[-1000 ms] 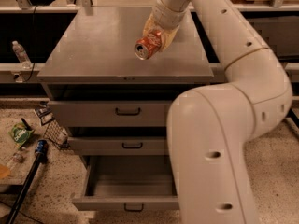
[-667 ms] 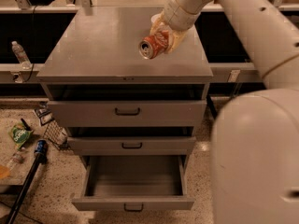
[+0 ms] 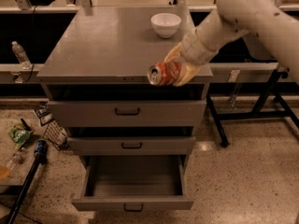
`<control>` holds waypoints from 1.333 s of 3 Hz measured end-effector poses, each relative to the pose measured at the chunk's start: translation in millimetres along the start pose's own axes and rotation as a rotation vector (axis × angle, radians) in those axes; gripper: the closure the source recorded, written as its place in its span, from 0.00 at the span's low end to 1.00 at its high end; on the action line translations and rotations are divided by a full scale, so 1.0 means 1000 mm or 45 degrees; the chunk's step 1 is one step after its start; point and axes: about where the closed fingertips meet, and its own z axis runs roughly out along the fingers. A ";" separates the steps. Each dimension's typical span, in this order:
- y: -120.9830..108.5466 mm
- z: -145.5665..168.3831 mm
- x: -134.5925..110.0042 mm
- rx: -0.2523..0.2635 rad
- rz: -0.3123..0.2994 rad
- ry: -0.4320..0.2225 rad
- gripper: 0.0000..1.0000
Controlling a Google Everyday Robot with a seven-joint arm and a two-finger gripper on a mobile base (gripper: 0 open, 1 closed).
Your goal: Place coke can into bottom drawer
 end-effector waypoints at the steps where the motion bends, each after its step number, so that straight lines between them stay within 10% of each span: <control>1: 0.072 0.036 -0.003 -0.105 0.323 -0.102 1.00; 2: 0.113 0.068 0.007 -0.179 0.548 -0.114 1.00; 4: 0.151 0.108 0.018 -0.261 0.727 -0.131 1.00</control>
Offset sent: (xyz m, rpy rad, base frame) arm -0.0811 -0.0325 -0.1709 0.1092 0.5195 -0.4364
